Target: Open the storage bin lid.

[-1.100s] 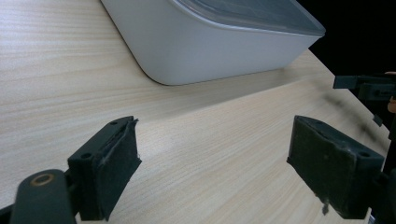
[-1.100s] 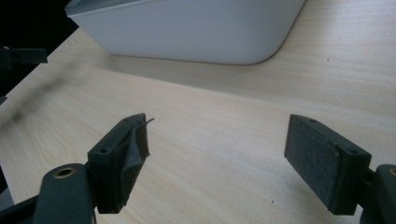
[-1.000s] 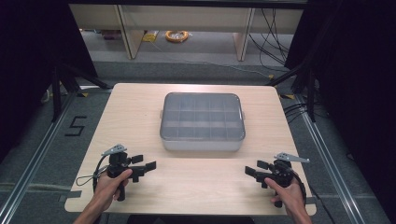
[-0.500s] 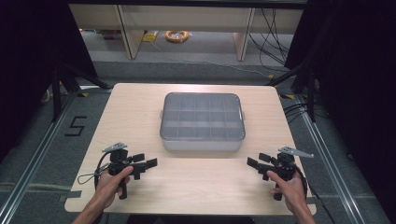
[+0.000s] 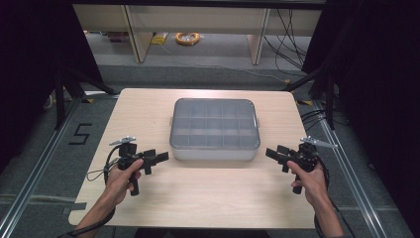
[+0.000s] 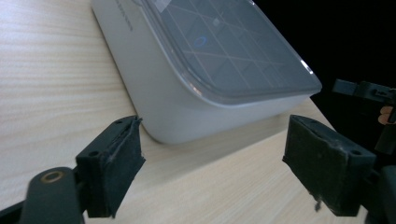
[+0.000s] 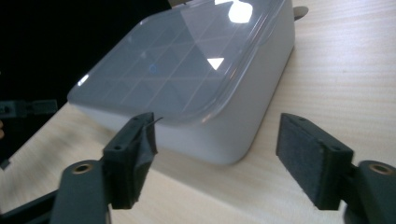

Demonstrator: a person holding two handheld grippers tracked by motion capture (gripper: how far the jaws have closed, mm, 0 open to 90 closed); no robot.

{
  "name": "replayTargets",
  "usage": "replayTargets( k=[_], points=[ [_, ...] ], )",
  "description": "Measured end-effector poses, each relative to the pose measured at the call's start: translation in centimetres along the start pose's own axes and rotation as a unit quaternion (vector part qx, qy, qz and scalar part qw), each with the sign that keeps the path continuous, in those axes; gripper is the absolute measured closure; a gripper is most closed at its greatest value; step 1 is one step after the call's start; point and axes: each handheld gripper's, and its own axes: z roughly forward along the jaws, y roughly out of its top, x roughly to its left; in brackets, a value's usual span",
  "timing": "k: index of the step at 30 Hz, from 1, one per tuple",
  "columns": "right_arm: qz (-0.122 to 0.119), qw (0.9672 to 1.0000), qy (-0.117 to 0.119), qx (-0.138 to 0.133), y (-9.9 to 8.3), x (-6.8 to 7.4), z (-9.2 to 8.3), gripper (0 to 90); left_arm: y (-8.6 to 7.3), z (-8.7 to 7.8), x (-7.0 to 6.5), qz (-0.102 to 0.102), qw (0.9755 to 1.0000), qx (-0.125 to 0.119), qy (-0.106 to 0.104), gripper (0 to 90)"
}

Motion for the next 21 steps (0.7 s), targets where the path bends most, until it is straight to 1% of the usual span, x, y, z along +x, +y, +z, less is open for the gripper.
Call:
replayTargets(
  k=[1, 2, 3, 5, 6, 7, 8, 9, 10, 11, 12, 13, 14, 15, 16, 17, 18, 19, 20, 21],
  points=[
    [0.005, 1.0, 0.006, -0.001, 0.3, -0.2, 0.2, 30.8, 0.2, 0.2, 0.0, -0.003, 1.0, -0.005, -0.003, 19.9],
    [0.0, 1.0, 0.003, -0.004, 0.7, -0.6, 0.4, 31.5, 0.5, 0.4, 0.0, -0.001, 1.0, 0.0, 0.003, 20.6],
    [0.015, 0.9998, 0.009, -0.004, 0.9, -0.7, 0.7, 32.9, 0.7, 0.6, 0.1, 0.001, 1.0, -0.002, 0.004, 21.7],
    [0.014, 0.9998, 0.01, -0.005, 1.4, -1.1, 1.3, 34.1, 1.1, 1.0, 0.1, 0.0, 1.0, -0.009, 0.004, 23.5],
    [0.031, 0.9994, 0.012, -0.004, 1.6, -1.1, 1.6, 34.7, 1.4, 1.2, 0.2, -0.001, 1.0, -0.007, 0.006, 24.2],
    [0.017, 0.9998, 0.01, -0.007, 1.9, -1.5, 2.0, 35.7, 1.6, 1.4, 0.3, -0.001, 0.9999, -0.01, 0.006, 25.1],
    [0.019, 0.9997, 0.012, -0.005, 2.1, -1.6, 2.2, 36.4, 1.8, 1.5, 0.4, 0.002, 1.0, -0.006, 0.006, 26.8],
    [0.036, 0.9992, 0.015, -0.004, 2.3, -1.6, 2.6, 37.1, 2.0, 1.8, 0.4, -0.002, 0.9999, -0.008, 0.01, 28.1],
    [0.016, 0.9998, 0.009, -0.006, 2.5, -2.1, 3.0, 37.2, 2.3, 2.0, 0.6, -0.005, 0.9999, -0.007, 0.011, 28.8],
    [0.035, 0.9993, 0.011, 0.0, 2.7, -2.0, 3.2, 37.4, 2.5, 2.2, 0.7, -0.008, 0.9998, -0.009, 0.013, 29.6],
    [0.039, 0.9992, 0.006, -0.002, 2.9, -2.1, 3.6, 37.5, 2.8, 2.5, 0.8, -0.009, 0.9998, -0.009, 0.014, 30.5],
    [0.039, 0.9992, 0.007, 0.002, 3.2, -2.3, 3.8, 37.7, 3.1, 2.7, 0.9, -0.009, 0.9998, -0.008, 0.015, 31.7],
    [0.028, 0.9996, 0.005, -0.002, 3.4, -2.7, 4.2, 37.7, 3.5, 2.9, 1.0, -0.013, 0.9998, -0.009, 0.016, 32.5],
    [0.036, 0.9993, 0.008, 0.002, 3.7, -2.7, 4.4, 37.7, 3.8, 3.2, 1.0, -0.017, 0.9997, -0.011, 0.016, 32.8],
    [0.037, 0.9993, 0.002, 0.002, 3.9, -2.8, 4.7, 37.9, 4.1, 3.4, 1.1, -0.018, 0.9997, -0.012, 0.014, 33.8],
    [0.065, 0.9979, 0.002, 0.01, 4.1, -2.5, 4.9, 38.2, 4.1, 3.4, 1.1, -0.018, 0.9997, -0.012, 0.014, 35.0],
    [0.047, 0.9989, 0.003, 0.007, 4.3, -2.9, 5.2, 38.6, 4.8, 3.8, 1.3, -0.024, 0.9996, -0.014, 0.01, 37.5],
    [0.051, 0.9986, -0.002, 0.015, 4.4, -2.9, 5.5, 38.6, 5.2, 4.0, 1.3, -0.028, 0.9995, -0.014, 0.009, 40.3],
    [0.073, 0.9971, -0.001, 0.023, 4.5, -2.7, 5.7, 38.7, 5.5, 4.3, 1.4, -0.027, 0.9995, -0.016, 0.011, 41.0],
    [0.066, 0.9976, -0.003, 0.019, 4.6, -3.0, 6.1, 39.2, 5.8, 4.5, 1.5, -0.025, 0.9994, -0.017, 0.014, 41.9]
  ],
)
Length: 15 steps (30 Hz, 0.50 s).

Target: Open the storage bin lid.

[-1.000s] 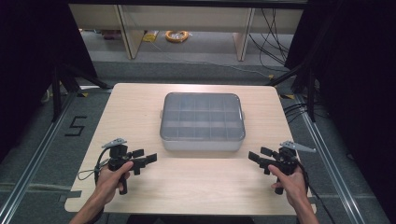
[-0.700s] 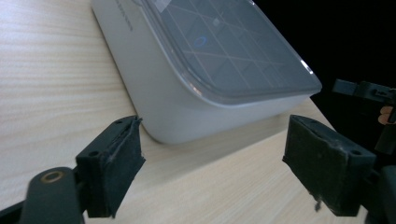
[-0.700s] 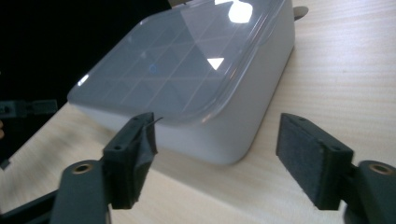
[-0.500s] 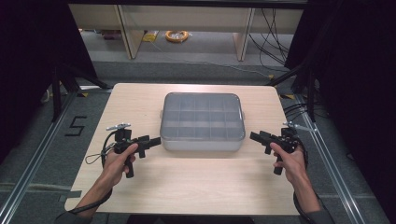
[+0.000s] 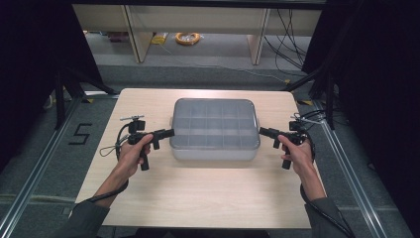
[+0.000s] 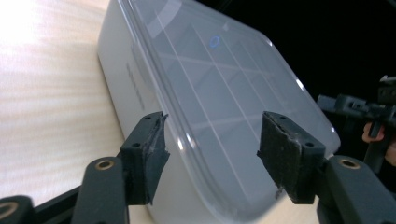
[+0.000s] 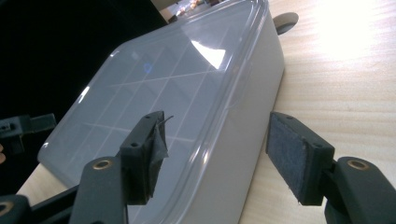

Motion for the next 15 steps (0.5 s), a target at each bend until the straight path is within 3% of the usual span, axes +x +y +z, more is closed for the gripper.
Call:
replayTargets(
  k=[5, 7, 8, 9, 10, 11, 12, 13, 15],
  points=[
    [0.009, 0.9999, 0.007, 0.001, 0.6, -0.1, 0.9, 40.7, 1.1, 1.2, 0.4, -0.007, 0.9999, -0.001, 0.015, 45.0],
    [0.024, 0.9997, 0.009, 0.005, 0.8, 0.0, 1.2, 41.1, 1.4, 1.7, 0.7, -0.001, 0.9998, 0.006, 0.017, 45.3],
    [0.019, 0.9998, 0.01, 0.002, 0.9, -0.1, 1.4, 41.5, 1.5, 1.9, 0.8, 0.001, 0.9998, 0.004, 0.021, 45.4],
    [0.037, 0.9992, 0.009, 0.011, 1.0, 0.1, 1.5, 41.6, 1.6, 2.2, 1.0, -0.004, 0.9998, 0.004, 0.021, 45.6],
    [0.016, 0.9998, 0.009, 0.002, 1.0, -0.1, 1.8, 41.9, 1.7, 2.4, 1.1, -0.011, 0.9998, 0.005, 0.017, 45.8],
    [0.023, 0.9997, 0.007, 0.008, 1.1, 0.0, 1.8, 42.2, 1.8, 2.5, 1.2, -0.015, 0.9996, 0.007, 0.02, 46.1],
    [-0.009, 0.9999, 0.007, 0.0, 1.3, -0.4, 2.1, 42.3, 1.8, 2.8, 1.3, -0.014, 0.9997, 0.005, 0.021, 46.1],
    [-0.01, 0.9999, 0.004, -0.001, 1.3, -0.5, 2.3, 42.3, 1.8, 3.0, 1.4, -0.015, 0.9996, 0.008, 0.022, 45.9],
    [0.026, 0.9996, 0.004, 0.009, 1.4, 0.1, 2.4, 42.4, 1.9, 3.3, 1.6, -0.019, 0.9994, 0.009, 0.029, 44.7]
  ],
)
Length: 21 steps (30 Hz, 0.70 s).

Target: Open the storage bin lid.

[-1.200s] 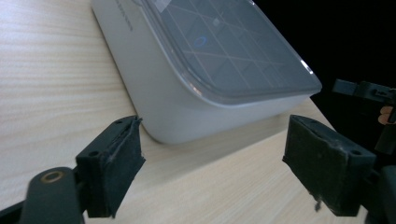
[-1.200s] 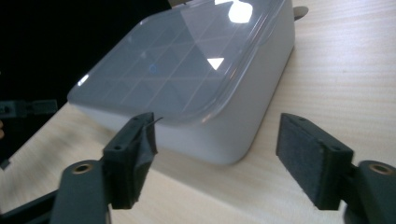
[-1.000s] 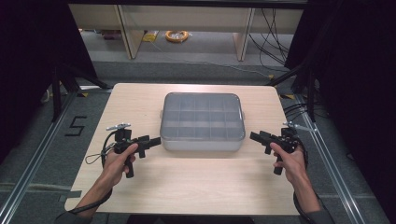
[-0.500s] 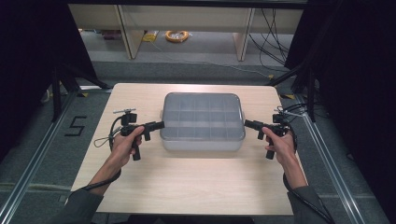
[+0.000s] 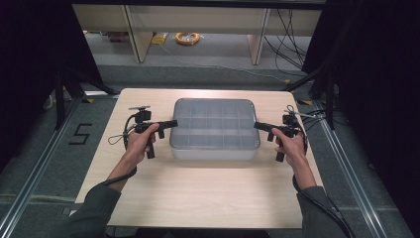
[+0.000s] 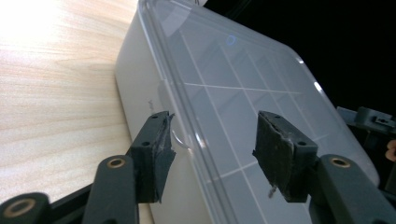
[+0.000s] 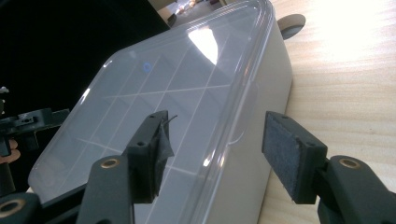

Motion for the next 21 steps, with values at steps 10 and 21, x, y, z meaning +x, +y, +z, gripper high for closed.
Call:
replayTargets(
  k=[10, 21],
  points=[
    [-0.026, 0.9996, -0.008, 0.004, 0.3, -0.1, 1.1, 44.9, 0.1, 1.3, 0.7, 0.001, 0.9999, 0.012, 0.005, 48.9],
    [0.018, 0.9998, 0.005, 0.009, 0.3, 0.1, 0.9, 48.4, 0.0, 1.6, -0.2, -0.016, 0.9997, -0.002, 0.019, 50.9]
  ],
)
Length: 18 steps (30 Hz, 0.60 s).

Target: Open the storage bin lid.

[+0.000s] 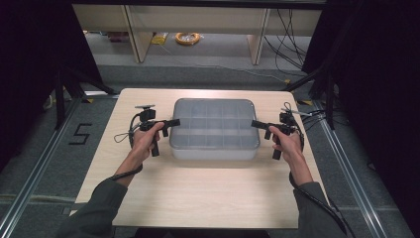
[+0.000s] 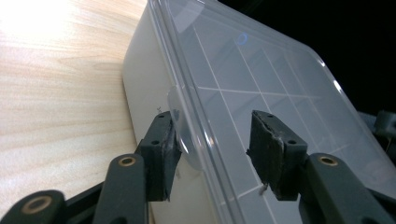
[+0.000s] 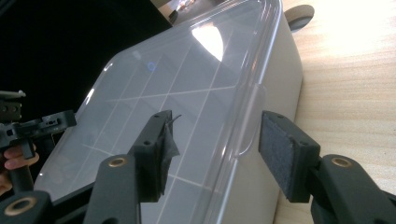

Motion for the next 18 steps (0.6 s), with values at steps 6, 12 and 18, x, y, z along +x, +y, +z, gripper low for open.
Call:
replayTargets(
  k=[6, 12, 18],
  points=[
    [-0.013, 0.9996, 0.004, -0.024, 0.3, 0.2, -0.6, 57.6, -0.2, -0.3, -0.1, -0.02, 0.9998, -0.009, -0.003, 52.5],
    [-0.018, 0.9978, 0.026, -0.058, 0.6, 0.8, -1.6, 68.8, 0.1, -1.2, -0.6, -0.028, 0.9986, -0.044, -0.011, 56.3],
    [-0.007, 0.9963, 0.053, -0.067, 0.9, 1.9, -2.1, 70.0, 0.2, -1.9, -1.8, -0.028, 0.9973, -0.064, -0.02, 62.3]
  ],
)
